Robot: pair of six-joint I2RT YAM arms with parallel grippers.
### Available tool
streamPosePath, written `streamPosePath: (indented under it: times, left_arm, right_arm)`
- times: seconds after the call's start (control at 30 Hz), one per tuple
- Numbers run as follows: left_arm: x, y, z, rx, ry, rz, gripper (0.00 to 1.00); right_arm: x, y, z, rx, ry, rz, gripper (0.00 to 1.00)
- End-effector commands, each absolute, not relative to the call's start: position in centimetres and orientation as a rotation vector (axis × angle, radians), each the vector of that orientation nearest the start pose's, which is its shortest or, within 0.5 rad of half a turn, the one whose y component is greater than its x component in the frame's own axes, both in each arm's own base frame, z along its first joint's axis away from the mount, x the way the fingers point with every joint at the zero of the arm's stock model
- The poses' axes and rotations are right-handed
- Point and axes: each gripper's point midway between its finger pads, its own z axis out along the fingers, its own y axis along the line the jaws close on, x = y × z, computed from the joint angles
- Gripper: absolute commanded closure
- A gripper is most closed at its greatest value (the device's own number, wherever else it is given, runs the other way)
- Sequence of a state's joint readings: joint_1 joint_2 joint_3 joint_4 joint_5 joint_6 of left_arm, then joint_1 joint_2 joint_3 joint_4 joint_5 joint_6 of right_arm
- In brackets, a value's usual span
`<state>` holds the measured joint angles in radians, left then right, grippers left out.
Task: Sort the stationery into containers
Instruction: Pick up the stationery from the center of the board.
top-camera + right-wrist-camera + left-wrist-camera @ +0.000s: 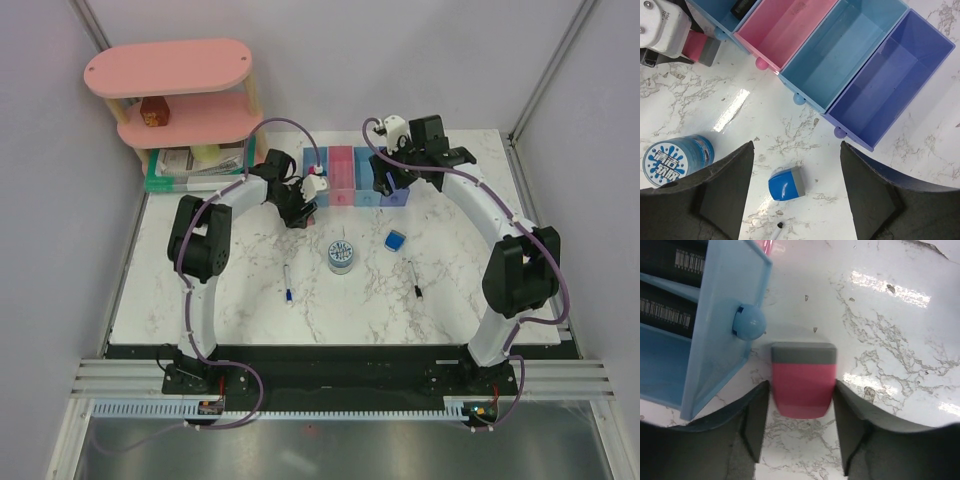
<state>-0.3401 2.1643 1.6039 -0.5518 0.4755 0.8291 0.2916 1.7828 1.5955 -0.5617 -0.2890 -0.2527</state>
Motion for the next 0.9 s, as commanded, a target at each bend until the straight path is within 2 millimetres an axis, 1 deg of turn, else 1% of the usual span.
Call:
streamPosePath:
  times: [0.0,0.03,0.07,0.13,0.17,0.2,0.23,0.27,0.3,0.33,0.37,0.4,0.43,0.47,0.5,0.53,0.57,0.6,0.63,0.67,0.7,0.73,0.77,0.8,0.83,0.87]
  left_arm:
    - [44.0,-22.8,2.0,1.581,1.991,-0.505,0.47]
    - [43.9,-22.9,1.9,1.583,1.993,-0.507,0.53]
    - [43.5,-22.9,1.7,1.591,1.999,-0.513,0.6]
    - [43.2,-22.7,1.7,1.595,2.003,-0.508,0.67]
    - [42.8,-22.5,1.6,1.598,2.013,-0.509,0.73]
    - [42.6,-22.4,1.6,1.599,2.017,-0.508,0.76]
    - [42.4,-22.3,2.1,1.598,2.016,-0.506,0.78]
    - [41.8,-22.0,1.9,1.602,2.03,-0.509,0.82]
    - [41.5,-21.9,2.3,1.6,2.029,-0.508,0.83]
    - [40.8,-21.7,2.8,1.601,2.027,-0.506,0.85]
    - [40.5,-21.5,3.3,1.596,2.03,-0.506,0.88]
    - [40.2,-21.4,3.7,1.597,2.026,-0.502,0.88]
    - [39.4,-21.1,3.6,1.6,2.037,-0.508,0.88]
    - [39.2,-21.0,5.1,1.593,2.014,-0.495,0.89]
    - [39.1,-20.9,5.6,1.592,2.005,-0.488,0.89]
    - [38.9,-20.9,6.2,1.588,1.996,-0.485,0.9]
    - [38.9,-20.9,7.5,1.577,1.98,-0.473,0.9]
    - [39.0,-20.9,8.2,1.568,1.969,-0.466,0.91]
    - [39.4,-21.1,9.3,1.556,1.952,-0.454,0.92]
    - [39.6,-21.3,10.4,1.538,1.939,-0.45,0.92]
    - [39.9,-21.3,11.1,1.522,1.935,-0.447,0.92]
    - [40.7,-21.7,12.5,1.502,1.911,-0.434,0.92]
    - [41.0,-21.9,13.3,1.476,1.912,-0.435,0.93]
    - [41.4,-21.9,14.1,1.458,1.908,-0.428,0.93]
    - [42.0,-22.2,15.5,1.439,1.885,-0.418,0.93]
    - [42.2,-22.4,16.1,1.421,1.884,-0.424,0.93]
  right_arm:
    - [45.2,17.2,21.5,-0.717,2.131,0.367,0.23]
    - [45.1,17.2,21.6,-0.716,2.13,0.369,0.23]
    - [45.2,16.9,21.7,-0.71,2.13,0.366,0.23]
    - [45.2,16.6,21.7,-0.704,2.133,0.36,0.23]
    - [45.4,16.2,21.7,-0.695,2.137,0.354,0.23]
    - [45.5,15.9,21.4,-0.688,2.144,0.346,0.23]
    - [45.7,15.5,21.2,-0.676,2.152,0.333,0.23]
    - [46.1,14.8,21.1,-0.654,2.16,0.317,0.23]
    - [46.5,14.4,20.5,-0.64,2.173,0.303,0.23]
    - [47.1,13.6,20.3,-0.61,2.184,0.259,0.23]
    - [47.7,13.0,19.5,-0.59,2.201,0.246,0.23]
    - [48.2,12.7,19.2,-0.57,2.207,0.236,0.23]
    - [48.9,12.1,19.3,-0.542,2.207,0.206,0.23]
    - [49.5,11.7,18.5,-0.522,2.226,0.192,0.23]
    - [49.8,11.6,18.2,-0.498,2.234,0.194,0.23]
    - [50.5,11.4,18.5,-0.479,2.226,0.183,0.23]
    - [50.9,11.5,17.5,-0.473,2.243,0.19,0.23]
    - [51.2,11.6,17.2,-0.46,2.251,0.201,0.23]
    - [51.7,11.8,17.5,-0.454,2.242,0.211,0.23]
    - [52.1,12.1,16.5,-0.45,2.256,0.225,0.23]
    - [52.4,12.3,16.3,-0.444,2.256,0.231,0.23]
    - [53.0,12.5,16.7,-0.43,2.247,0.239,0.24]
    - [53.4,12.6,15.6,-0.428,2.261,0.247,0.25]
    - [53.8,12.8,15.9,-0.425,2.251,0.254,0.25]
    - [54.2,12.9,15.0,-0.411,2.267,0.266,0.26]
    - [54.3,13.3,14.9,-0.412,2.266,0.284,0.27]
